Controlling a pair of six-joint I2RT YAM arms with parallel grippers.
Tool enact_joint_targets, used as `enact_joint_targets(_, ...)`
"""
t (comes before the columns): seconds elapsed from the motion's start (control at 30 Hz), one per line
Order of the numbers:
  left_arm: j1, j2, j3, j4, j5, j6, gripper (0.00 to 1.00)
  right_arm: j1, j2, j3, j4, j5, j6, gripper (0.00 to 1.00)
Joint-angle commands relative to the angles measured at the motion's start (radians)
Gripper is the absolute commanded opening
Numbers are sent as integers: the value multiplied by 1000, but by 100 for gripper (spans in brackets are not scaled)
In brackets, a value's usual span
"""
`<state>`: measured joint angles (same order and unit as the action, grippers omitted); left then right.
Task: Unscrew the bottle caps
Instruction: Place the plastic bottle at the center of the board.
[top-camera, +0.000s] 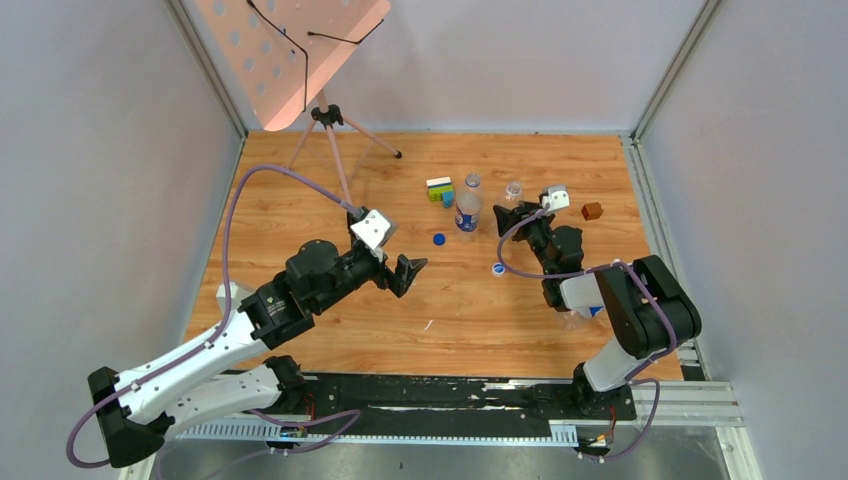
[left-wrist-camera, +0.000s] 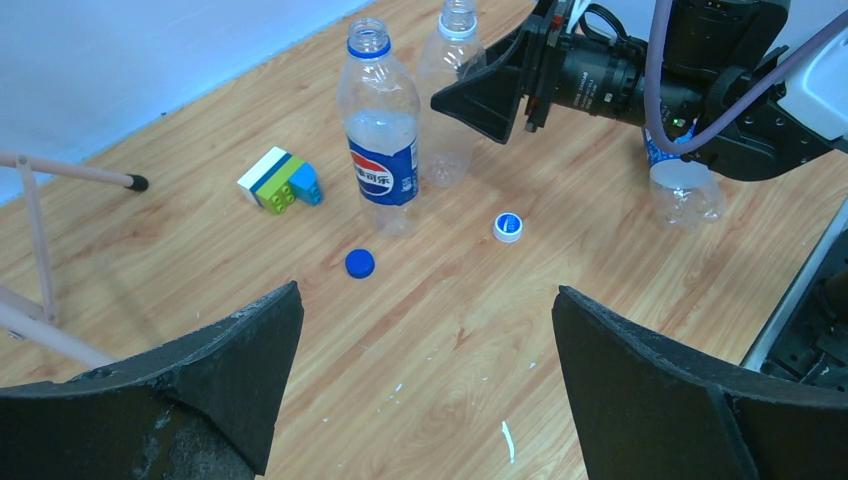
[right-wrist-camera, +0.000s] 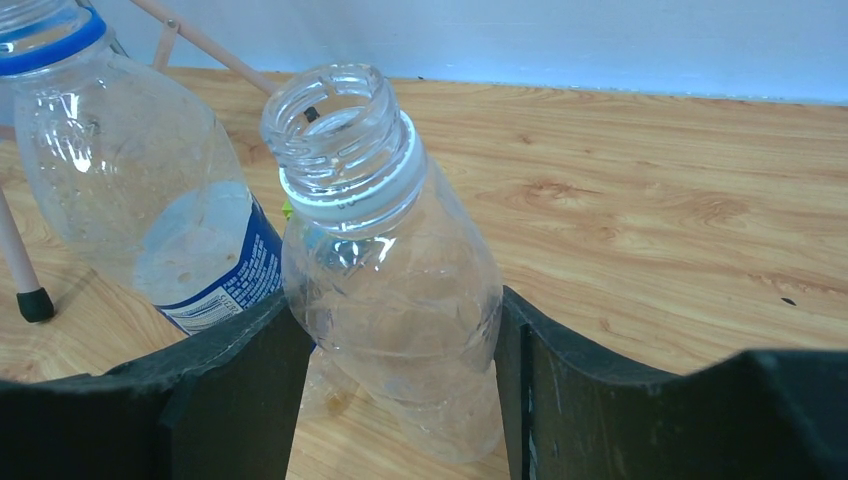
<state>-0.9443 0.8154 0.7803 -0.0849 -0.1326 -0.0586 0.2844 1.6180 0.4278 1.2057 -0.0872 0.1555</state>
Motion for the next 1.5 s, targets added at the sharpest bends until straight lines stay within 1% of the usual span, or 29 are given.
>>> enact_joint_targets(0.0,2,-1,5,38,-5,-12,100,-5,10,27,14,7,-4,63)
enact_joint_targets(0.1,2,0,4,35,-5,-12,100,-4,11,29,9,8,-5,69)
enact_joint_targets(0.7,3,22,6,34,-1,-9,100,-4,-20,32,-8,-1,-16,73)
enact_joint_targets(1.2,3,31,5,37,-1,-4,100,-4,-74,-4,-21,-31,-10,80)
enact_joint_targets(1.3,3,29,4,35,-1,-5,100,-4,-104,-27,-33,-36,2,80)
enact_joint_targets(1.4,3,17,0,34,-6,-8,100,-2,-164,-73,-37,-45,15,81)
enact_joint_targets(1.47,3,9,-4,38,-8,-10,100,0,-216,-104,-71,-35,30,82)
